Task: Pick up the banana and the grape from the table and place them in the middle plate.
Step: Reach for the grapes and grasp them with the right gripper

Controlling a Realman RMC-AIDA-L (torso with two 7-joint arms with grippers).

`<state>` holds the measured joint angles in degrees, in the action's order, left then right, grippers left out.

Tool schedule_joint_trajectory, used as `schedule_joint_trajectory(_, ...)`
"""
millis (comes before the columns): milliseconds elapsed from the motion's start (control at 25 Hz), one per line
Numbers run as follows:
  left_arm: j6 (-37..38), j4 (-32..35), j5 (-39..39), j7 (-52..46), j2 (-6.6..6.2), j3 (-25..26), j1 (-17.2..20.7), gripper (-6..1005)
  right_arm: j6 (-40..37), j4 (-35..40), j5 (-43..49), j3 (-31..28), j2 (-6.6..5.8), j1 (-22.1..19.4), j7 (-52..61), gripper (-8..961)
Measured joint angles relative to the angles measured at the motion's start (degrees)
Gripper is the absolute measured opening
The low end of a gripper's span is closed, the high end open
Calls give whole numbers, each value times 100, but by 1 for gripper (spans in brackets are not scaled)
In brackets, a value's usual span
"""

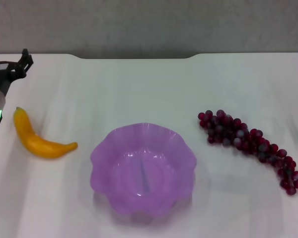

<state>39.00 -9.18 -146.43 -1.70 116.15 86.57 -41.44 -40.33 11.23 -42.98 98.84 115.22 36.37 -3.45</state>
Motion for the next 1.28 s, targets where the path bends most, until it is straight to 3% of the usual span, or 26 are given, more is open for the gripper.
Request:
schedule_joint_trajectory(240,-12,4,28,289,14,36,7,893,-60,2,0,-231,-8,-33,1,889)
schedule_joint_trajectory(1120,-321,-5,39,425,-28,57,-210,893,-257,-3,43,-164,27,32,-2,889)
schedule_joint_trajectory(1280,-732,-99,50,397,-30,180,-237,893,-226,-38,43,-163,18,4,-3,889)
